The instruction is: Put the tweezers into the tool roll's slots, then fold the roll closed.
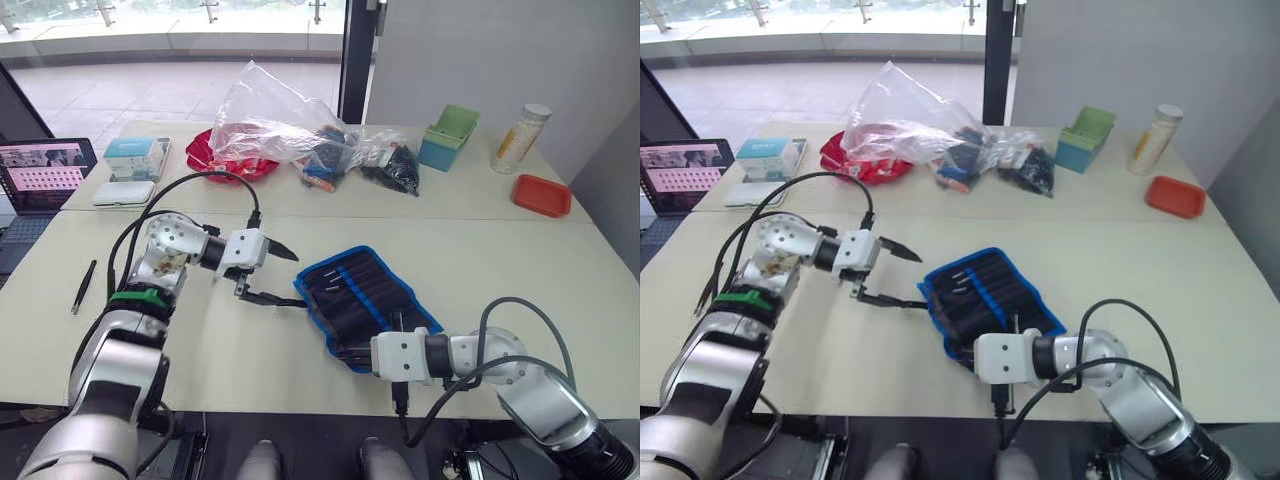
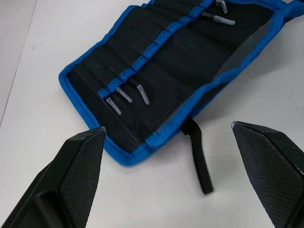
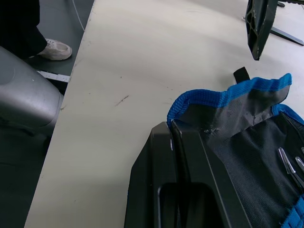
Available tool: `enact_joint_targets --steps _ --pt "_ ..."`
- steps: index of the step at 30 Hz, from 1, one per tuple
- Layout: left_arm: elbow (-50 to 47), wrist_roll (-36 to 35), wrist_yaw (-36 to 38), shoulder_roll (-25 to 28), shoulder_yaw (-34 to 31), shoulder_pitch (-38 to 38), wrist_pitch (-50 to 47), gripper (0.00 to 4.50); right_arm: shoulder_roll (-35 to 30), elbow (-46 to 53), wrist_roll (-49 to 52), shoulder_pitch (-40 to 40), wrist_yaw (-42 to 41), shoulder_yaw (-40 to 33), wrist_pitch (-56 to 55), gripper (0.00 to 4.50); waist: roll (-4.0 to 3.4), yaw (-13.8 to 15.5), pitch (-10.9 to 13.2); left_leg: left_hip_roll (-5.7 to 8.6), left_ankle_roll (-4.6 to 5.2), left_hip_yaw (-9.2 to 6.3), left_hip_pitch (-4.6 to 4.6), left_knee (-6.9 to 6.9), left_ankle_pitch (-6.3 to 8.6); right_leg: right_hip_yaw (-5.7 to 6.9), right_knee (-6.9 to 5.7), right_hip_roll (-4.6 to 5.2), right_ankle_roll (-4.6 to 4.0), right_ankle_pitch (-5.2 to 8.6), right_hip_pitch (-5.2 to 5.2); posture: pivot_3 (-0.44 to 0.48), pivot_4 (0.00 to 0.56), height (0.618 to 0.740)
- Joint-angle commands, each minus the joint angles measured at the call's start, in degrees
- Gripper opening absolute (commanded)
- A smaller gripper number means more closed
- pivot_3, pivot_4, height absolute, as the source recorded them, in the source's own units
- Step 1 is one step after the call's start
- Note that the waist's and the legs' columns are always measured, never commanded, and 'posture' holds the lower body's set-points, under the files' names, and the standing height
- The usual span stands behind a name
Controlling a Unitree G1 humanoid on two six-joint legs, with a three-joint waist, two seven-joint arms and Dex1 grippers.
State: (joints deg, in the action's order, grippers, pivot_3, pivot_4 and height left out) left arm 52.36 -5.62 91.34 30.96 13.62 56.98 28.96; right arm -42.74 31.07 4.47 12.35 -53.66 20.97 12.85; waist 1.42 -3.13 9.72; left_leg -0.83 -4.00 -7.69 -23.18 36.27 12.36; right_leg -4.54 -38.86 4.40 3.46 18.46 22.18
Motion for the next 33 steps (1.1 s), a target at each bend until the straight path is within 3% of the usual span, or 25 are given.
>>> enact_joint_targets --steps 1,14,25,29,33 --pt "4.4 1.4 1.2 -1.0 1.1 2.2 5.0 4.23 0.7 3.1 -0.4 -0.5 1.2 -1.1 0.9 0.01 0.00 -0.2 0.0 0.00 0.00 0.00 0.00 0.00 0.00 0.00 -0.01 0.00 0.00 0.00 0.00 0.000 0.150 0.740" --pt "12.7 6.2 1.2 -2.6 2.2 5.8 15.9 0.02 1.7 5.3 -1.2 -1.5 2.0 -0.6 3.3 0.00 0.03 -0.7 0.0 0.01 -0.02 -0.13 -0.04 0.12 -0.02 0.14 -0.12 0.01 0.01 0.00 -0.02 0.000 0.150 0.740" --pt "15.4 11.5 -3.1 0.8 3.1 4.1 28.2 0.02 3.2 6.3 -2.2 -1.9 4.1 -0.1 7.8 0.00 0.03 -0.8 0.0 0.01 -0.02 -0.20 -0.05 0.15 -0.02 0.21 -0.15 0.01 0.01 0.00 -0.02 0.000 0.150 0.740" --pt "15.6 11.4 -4.0 0.7 2.6 3.0 31.4 0.00 2.8 9.0 3.5 -3.4 1.9 -1.3 13.6 1.23 0.03 -0.8 0.0 0.01 -0.02 -0.22 -0.06 0.19 -0.02 0.23 -0.16 0.02 0.01 0.00 -0.05 0.000 0.150 0.740" --pt "15.7 10.9 -3.7 0.6 2.4 2.6 32.7 0.00 7.6 7.1 18.2 -1.3 2.6 -9.7 27.8 2.55 0.03 -0.8 0.0 0.01 -0.03 -0.24 -0.06 0.28 -0.03 0.25 -0.25 0.02 0.01 0.00 -0.05 0.000 0.150 0.740"
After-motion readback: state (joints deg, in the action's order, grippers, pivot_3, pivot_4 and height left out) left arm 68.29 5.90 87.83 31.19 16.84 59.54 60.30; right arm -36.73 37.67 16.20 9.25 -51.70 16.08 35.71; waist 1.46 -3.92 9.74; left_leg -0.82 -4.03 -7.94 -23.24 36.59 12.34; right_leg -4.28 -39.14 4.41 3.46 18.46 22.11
